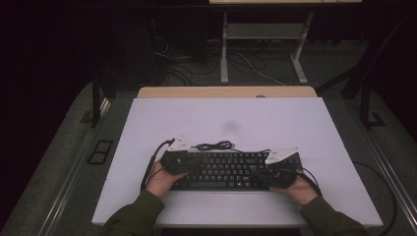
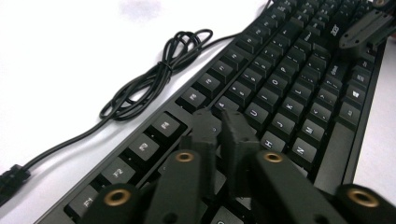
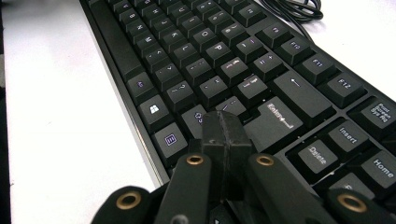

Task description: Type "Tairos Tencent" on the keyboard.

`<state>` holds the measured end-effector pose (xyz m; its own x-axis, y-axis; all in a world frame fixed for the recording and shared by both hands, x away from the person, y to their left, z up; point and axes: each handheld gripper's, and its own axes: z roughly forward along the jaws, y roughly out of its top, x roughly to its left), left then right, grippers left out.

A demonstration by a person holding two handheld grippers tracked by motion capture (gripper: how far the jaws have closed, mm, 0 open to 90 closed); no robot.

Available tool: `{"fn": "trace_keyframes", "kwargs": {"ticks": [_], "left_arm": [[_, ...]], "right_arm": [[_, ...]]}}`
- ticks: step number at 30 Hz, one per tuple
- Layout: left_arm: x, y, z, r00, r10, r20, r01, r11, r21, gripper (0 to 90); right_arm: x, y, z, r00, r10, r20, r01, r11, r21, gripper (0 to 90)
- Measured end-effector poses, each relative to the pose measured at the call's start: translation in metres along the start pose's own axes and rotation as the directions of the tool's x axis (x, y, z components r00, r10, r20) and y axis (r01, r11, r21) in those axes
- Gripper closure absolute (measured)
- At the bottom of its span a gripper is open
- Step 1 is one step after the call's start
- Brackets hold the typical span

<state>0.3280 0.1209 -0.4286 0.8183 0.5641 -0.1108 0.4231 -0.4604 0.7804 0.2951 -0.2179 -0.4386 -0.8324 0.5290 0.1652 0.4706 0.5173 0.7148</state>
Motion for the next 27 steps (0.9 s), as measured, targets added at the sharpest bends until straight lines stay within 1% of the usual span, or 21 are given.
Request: {"fn": "trace_keyframes", "kwargs": {"ticks": [1, 3, 4, 5, 7, 10, 11, 16, 18, 19, 24, 27], "left_arm": [[0.0006, 0.0, 0.0005, 0.9999, 0.009, 0.004, -0.009, 0.9999, 0.006, 86.3], [-0.0003, 0.0001, 0.0017, 0.9999, 0.001, 0.015, -0.001, 0.9999, 0.011, 88.5], [-0.0005, 0.0004, 0.0022, 0.9998, 0.006, 0.019, -0.006, 0.9998, 0.016, 88.5], [-0.0002, 0.0005, 0.0024, 0.9996, 0.019, 0.023, -0.019, 0.9995, 0.023, 88.5], [-0.0019, 0.0006, 0.0043, 0.9996, 0.015, 0.025, -0.015, 0.9996, 0.025, 88.6], [-0.0022, 0.0007, 0.0062, 0.9992, 0.028, 0.027, -0.029, 0.9988, 0.04, 88.6], [-0.0027, 0.0007, 0.007, 0.9994, 0.023, 0.026, -0.024, 0.999, 0.039, 88.6], [-0.0028, 0.0006, 0.009, 0.9992, 0.029, 0.029, -0.03, 0.9982, 0.052, 88.6], [-0.0033, 0.0006, 0.0096, 0.9993, 0.024, 0.029, -0.025, 0.9984, 0.05, 88.6], [-0.0031, 0.0006, 0.0094, 0.9992, 0.028, 0.029, -0.03, 0.9981, 0.053, 88.6], [-0.0035, 0.0005, 0.0097, 0.9993, 0.024, 0.027, -0.026, 0.9984, 0.051, 88.6], [-0.0036, 0.0002, 0.0099, 0.9991, 0.03, 0.031, -0.031, 0.9981, 0.054, 88.6]], "right_arm": [[0.0, 0.0, 0.0, 1.0, 0.0, 0.0, 0.0, 1.0, 0.0, 89.5], [-0.0001, 0.0, 0.0001, 1.0, 0.0, -0.001, 0.0, 1.0, 0.0, 89.5], [-0.0001, 0.0, 0.0, 1.0, 0.001, -0.001, -0.001, 1.0, 0.001, 89.5], [-0.0001, 0.0, 0.0, 1.0, 0.001, 0.0, -0.001, 1.0, 0.001, 89.5], [0.0, 0.0, 0.0, 1.0, 0.001, 0.0, -0.001, 1.0, 0.001, 89.5], [0.0, 0.0, 0.0, 1.0, 0.001, 0.0, -0.001, 1.0, 0.001, 89.5], [0.0, 0.0, 0.0, 1.0, 0.0, 0.0, 0.0, 1.0, 0.001, 89.5], [-0.0001, 0.0, 0.0001, 1.0, 0.0, 0.0, 0.0, 1.0, 0.0, 89.5], [0.0, 0.0, 0.0, 1.0, 0.001, 0.0, -0.001, 1.0, 0.001, 89.5], [0.0, 0.0, 0.0, 1.0, 0.0, 0.0, 0.0, 1.0, 0.001, 89.5], [0.0, 0.0, 0.0001, 1.0, 0.001, 0.0, -0.001, 1.0, 0.001, 89.6], [0.0, 0.0, 0.0, 1.0, 0.0, 0.0, 0.0, 1.0, 0.001, 89.5]]}}
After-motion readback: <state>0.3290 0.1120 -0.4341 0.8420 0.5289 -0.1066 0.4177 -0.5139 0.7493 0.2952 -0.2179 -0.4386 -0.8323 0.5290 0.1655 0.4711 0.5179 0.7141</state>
